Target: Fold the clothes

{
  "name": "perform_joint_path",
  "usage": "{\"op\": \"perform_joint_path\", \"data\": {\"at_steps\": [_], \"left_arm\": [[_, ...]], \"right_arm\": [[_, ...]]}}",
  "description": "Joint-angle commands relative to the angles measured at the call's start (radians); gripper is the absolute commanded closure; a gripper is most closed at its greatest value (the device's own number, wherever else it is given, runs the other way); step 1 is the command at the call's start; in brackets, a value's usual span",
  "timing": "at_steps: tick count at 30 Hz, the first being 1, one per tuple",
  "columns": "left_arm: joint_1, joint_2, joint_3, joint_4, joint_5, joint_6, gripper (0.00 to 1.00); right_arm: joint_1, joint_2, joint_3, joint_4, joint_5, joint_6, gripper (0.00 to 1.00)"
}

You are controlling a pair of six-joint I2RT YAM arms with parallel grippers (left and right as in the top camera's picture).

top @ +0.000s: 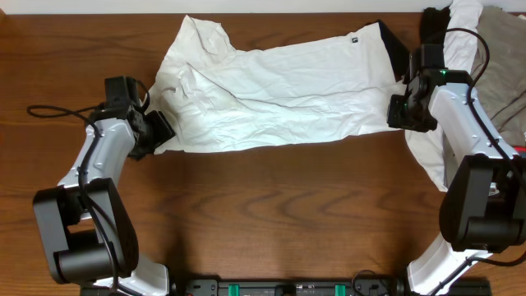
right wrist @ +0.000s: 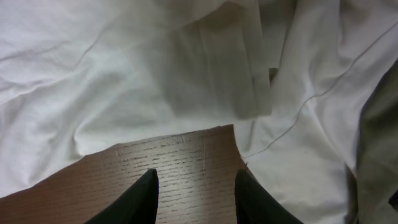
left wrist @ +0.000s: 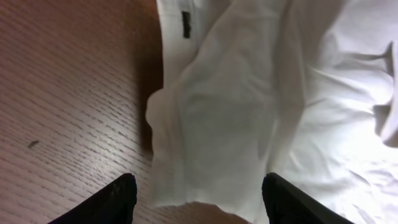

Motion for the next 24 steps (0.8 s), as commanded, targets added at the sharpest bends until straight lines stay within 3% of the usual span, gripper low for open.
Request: {"op": "perform_joint_path", "data": {"at_steps": [1,3,5,12,13,20,24], "left_arm": [[0.002,0.011,-0.033,0.012,-0.029,-0.005,0.33],[0.001,0.022,-0.038,0.021,-0.025,-0.005,0.34],[0.0,0.036,-0.038,0.031,-0.014,-0.001,0.41],[0.001,0.087,-0.038,0.068,0.01,0.016,0.91],[0.001,0.087,-0.038,0.069,0.008,0.042,0.94],[0.018,0.085,-0.038,0.026,-0.164,0.085,0.94],[0.05,0.085,-0.038,0.023,-0.166,0.085,0.94]], "right_arm": [[0.008,0.009,-0.005,-0.003,-0.003,0.003,0.62],[0.008,0.009,-0.005,-0.003,-0.004,0.003,0.62],[0.008,0.009,-0.005,-0.003,-0.004,0.003,0.62],[0.008,0.009,-0.005,-0.003,-0.004,0.003,0.62],[0.008,0.009,-0.005,-0.003,-0.004,0.003,0.62],[0.007,0.009,-0.005,-0.009,-0.003,0.003,0.62],[0.007,0.009,-0.005,-0.009,-0.004,0.003,0.62]]}}
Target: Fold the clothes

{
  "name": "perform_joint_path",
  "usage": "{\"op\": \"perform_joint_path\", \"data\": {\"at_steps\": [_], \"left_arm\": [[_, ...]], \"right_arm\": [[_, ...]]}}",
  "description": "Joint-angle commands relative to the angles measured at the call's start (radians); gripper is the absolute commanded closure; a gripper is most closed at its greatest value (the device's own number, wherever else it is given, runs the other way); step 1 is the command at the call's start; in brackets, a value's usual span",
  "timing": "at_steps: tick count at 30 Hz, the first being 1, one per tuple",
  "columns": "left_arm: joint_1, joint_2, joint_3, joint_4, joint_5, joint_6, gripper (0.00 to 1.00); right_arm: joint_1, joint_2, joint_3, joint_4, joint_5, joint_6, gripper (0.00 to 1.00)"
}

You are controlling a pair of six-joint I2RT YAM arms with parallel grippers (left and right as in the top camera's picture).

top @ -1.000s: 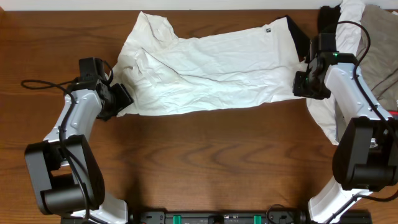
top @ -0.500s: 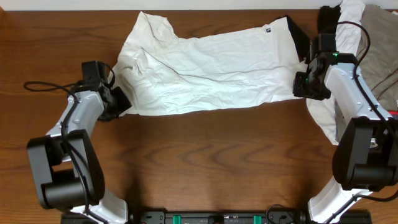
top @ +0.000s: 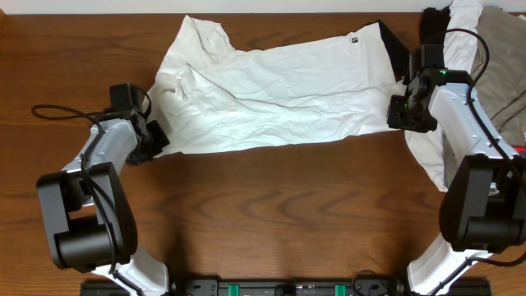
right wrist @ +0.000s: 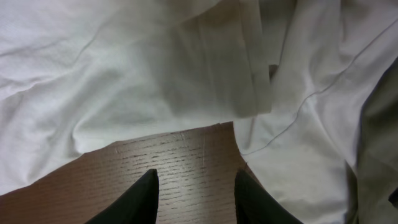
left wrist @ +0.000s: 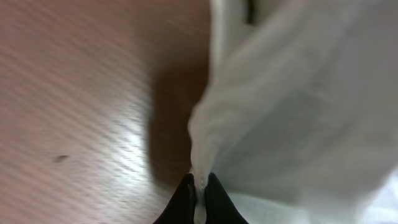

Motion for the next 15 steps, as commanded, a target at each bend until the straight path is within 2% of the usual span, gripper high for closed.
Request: {"op": "perform_joint_path", "data": {"at_steps": [1,8,15], "left_arm": [[0.036,0.009,-0.011,-0.005,-0.061,0.023,0.94],[0.113,0.009,-0.009,0.013,-0.06,0.031,0.94],[0.136,0.009,-0.009,0.025,-0.061,0.068,0.94]], "right_arm": [[0.007,0.009,-0.005,-0.002,-0.004,0.003,0.62],[0.007,0.009,-0.005,-0.003,-0.004,0.003,0.62],[0.008,0.009,-0.005,-0.004,-0.011,0.003,0.62]]}}
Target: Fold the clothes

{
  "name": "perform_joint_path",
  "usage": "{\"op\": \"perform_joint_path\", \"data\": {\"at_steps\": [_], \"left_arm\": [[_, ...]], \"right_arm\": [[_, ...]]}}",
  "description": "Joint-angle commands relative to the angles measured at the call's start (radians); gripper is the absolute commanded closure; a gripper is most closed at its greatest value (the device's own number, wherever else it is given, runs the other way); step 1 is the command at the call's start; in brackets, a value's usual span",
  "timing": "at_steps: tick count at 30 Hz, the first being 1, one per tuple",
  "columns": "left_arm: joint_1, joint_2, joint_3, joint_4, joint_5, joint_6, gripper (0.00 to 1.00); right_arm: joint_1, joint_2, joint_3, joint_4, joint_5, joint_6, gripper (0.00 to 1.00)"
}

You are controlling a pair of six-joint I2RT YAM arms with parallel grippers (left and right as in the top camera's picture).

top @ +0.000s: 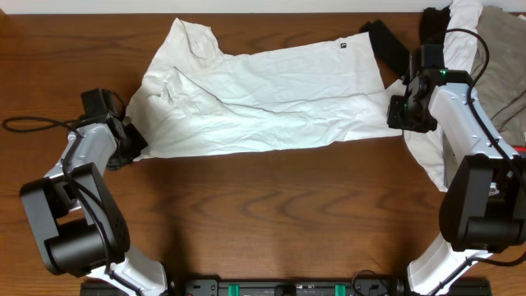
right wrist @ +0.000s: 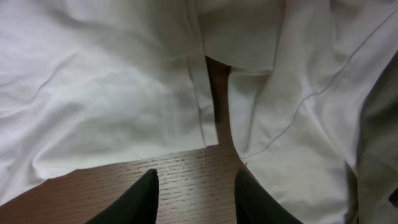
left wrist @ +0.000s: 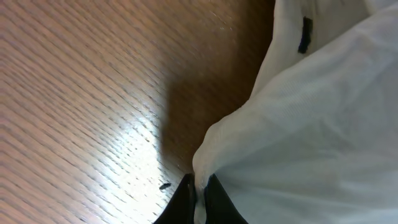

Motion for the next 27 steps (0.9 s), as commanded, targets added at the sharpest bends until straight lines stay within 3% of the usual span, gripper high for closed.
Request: {"op": "perform_joint_path", "data": {"at_steps": [1,6,21,27], "left_arm": [[0.011,0.009,-0.009,0.001,-0.031,0.035,0.94],[0.011,0.009,-0.009,-0.001,-0.03,0.035,0.94],[0.011,0.009,-0.009,-0.011,-0.031,0.035,0.94],[0.011,0.009,-0.009,-0.015,-0.031,0.035,0.94]], "right_arm": [[0.008,0.009,-0.005,-0.001,-0.032,0.002,0.62],[0.011,0.009,-0.005,0.026,-0.219,-0.095,0.67],[0.04,0.009,-0.019,0.058,-0.223,-0.103,0.68],[0.039,0.009,-0.105,0.126,-0.212,-0.103,0.68]]}}
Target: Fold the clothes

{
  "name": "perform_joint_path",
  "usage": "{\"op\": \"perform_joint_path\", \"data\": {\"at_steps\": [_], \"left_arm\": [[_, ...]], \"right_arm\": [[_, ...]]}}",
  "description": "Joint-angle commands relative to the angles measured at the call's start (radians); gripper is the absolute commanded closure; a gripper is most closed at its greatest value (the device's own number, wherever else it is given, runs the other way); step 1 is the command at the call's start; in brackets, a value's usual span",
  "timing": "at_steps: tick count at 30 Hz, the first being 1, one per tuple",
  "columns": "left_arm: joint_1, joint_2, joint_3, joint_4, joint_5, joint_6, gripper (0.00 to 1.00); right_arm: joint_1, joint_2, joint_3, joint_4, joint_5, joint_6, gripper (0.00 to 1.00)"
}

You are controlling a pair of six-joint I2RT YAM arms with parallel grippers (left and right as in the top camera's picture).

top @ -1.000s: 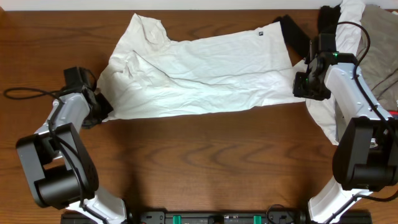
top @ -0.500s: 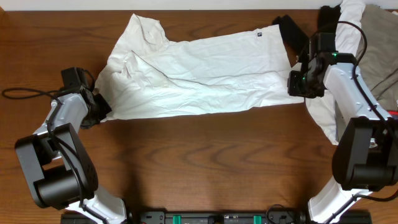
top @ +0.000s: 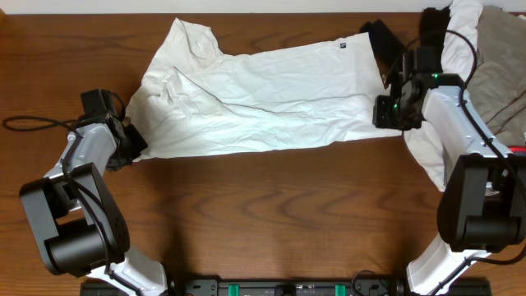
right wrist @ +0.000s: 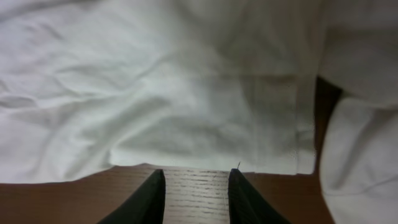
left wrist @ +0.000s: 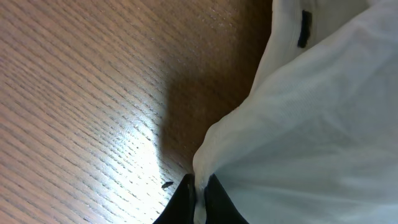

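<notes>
A white shirt (top: 255,94) lies spread across the back of the wooden table (top: 263,214), with a small black tag (top: 343,45) near its far right edge. At the shirt's lower left corner my left gripper (top: 127,144) is shut on the cloth's edge (left wrist: 205,155), its fingertips (left wrist: 214,199) pinched together around a fold. My right gripper (top: 386,113) stands open over bare wood just in front of the shirt's right hem (right wrist: 205,158), nothing between its fingers (right wrist: 152,199).
A pile of other clothes sits at the back right: a white garment (top: 431,148) draped under the right arm, a grey one (top: 501,74), and a black piece (top: 382,41) by the shirt's corner.
My right gripper has moved left along the shirt's near right hem, still open. The left gripper and the shirt have stayed as they were.
Both grippers stood open at the shirt's lower corners. My left gripper then shut on the left corner. Afterwards it was farther left with the shirt shifted and stretched leftward. Now my right gripper is nearer the shirt's right hem.
</notes>
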Motion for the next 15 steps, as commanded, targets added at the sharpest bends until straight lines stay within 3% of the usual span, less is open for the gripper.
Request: {"op": "perform_joint_path", "data": {"at_steps": [1,8,15], "left_arm": [[0.01,0.009,-0.009,-0.007,-0.031,0.017,0.94],[0.01,0.009,-0.009,-0.021,-0.031,0.017,0.86],[0.011,0.009,-0.009,-0.037,-0.031,0.018,0.86]], "right_arm": [[0.011,0.009,-0.064,0.047,0.0,-0.012,0.67],[0.011,0.009,-0.179,0.213,0.0,-0.012,0.68],[0.011,0.009,-0.239,0.236,0.008,-0.012,0.67]]}}
